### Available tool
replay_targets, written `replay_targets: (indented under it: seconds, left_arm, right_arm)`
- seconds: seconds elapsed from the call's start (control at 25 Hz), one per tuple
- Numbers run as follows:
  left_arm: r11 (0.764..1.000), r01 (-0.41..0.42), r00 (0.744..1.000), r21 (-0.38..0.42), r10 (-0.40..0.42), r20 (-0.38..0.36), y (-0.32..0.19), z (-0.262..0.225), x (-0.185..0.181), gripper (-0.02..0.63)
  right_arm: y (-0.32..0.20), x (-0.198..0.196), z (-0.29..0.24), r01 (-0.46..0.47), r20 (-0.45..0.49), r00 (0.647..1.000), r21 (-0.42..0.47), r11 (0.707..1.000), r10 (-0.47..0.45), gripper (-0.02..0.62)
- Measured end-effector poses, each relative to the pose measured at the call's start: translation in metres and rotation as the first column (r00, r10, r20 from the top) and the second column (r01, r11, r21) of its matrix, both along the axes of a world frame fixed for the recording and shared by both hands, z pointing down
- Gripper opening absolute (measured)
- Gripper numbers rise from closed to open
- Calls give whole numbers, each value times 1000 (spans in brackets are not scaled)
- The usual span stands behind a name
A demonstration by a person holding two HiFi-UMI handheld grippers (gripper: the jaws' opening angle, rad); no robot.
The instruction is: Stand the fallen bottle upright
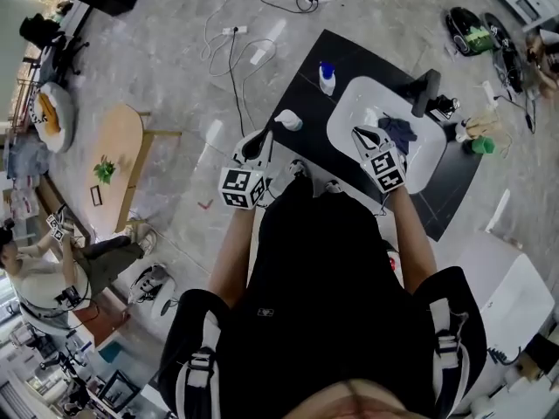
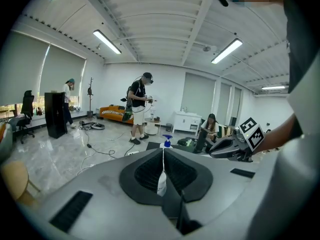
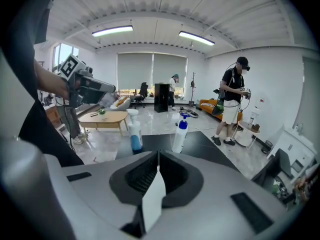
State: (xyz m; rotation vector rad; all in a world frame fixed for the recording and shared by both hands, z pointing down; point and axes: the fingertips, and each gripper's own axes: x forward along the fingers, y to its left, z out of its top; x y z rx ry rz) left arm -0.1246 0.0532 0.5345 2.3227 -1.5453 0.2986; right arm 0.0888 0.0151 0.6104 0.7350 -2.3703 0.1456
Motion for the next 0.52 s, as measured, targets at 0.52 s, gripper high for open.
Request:
replay_targets:
  seconds: [0.52]
  left_arm:
    - [1000, 18, 1000, -8, -18, 3, 37, 4, 26, 18]
  right_arm:
    - [30, 26, 3, -35, 15, 999, -1, 999, 35, 71]
